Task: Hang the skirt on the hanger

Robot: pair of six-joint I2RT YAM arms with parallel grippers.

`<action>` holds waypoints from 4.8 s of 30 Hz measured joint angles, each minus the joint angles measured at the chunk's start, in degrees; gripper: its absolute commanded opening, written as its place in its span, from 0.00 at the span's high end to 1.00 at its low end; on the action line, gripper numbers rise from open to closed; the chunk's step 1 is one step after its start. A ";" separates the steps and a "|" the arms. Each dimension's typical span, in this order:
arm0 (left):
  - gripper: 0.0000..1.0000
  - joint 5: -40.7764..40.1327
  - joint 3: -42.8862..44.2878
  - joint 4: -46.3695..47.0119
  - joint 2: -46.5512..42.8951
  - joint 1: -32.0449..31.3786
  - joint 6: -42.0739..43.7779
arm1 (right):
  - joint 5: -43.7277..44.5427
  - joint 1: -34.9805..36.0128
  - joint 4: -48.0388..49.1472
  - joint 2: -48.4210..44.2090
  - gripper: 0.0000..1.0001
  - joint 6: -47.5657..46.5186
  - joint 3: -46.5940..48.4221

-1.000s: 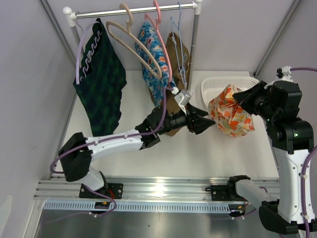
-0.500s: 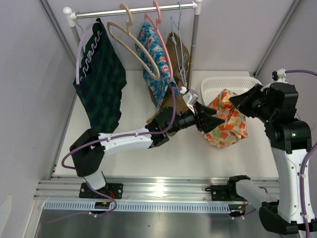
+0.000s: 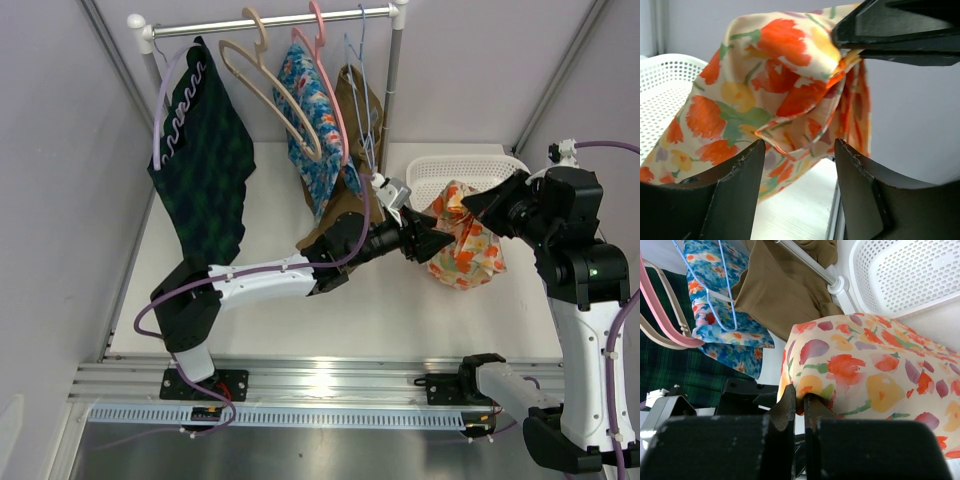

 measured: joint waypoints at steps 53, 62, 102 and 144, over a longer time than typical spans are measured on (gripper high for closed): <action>1.00 -25.70 -24.79 -55.69 -36.39 -3.76 -0.55 | 5.07 22.18 13.84 4.79 0.58 0.46 -34.67; 1.00 -26.97 -30.47 -59.39 -33.75 -2.91 -4.98 | 16.22 25.64 13.86 10.19 0.46 0.33 -41.46; 1.00 -10.71 -38.73 -49.42 -31.36 21.92 -7.21 | 5.53 27.15 26.97 -3.02 0.30 15.93 -65.64; 1.00 -9.46 -42.05 -47.45 -35.80 21.92 -9.25 | 10.29 40.22 27.52 -15.61 1.00 35.28 -73.85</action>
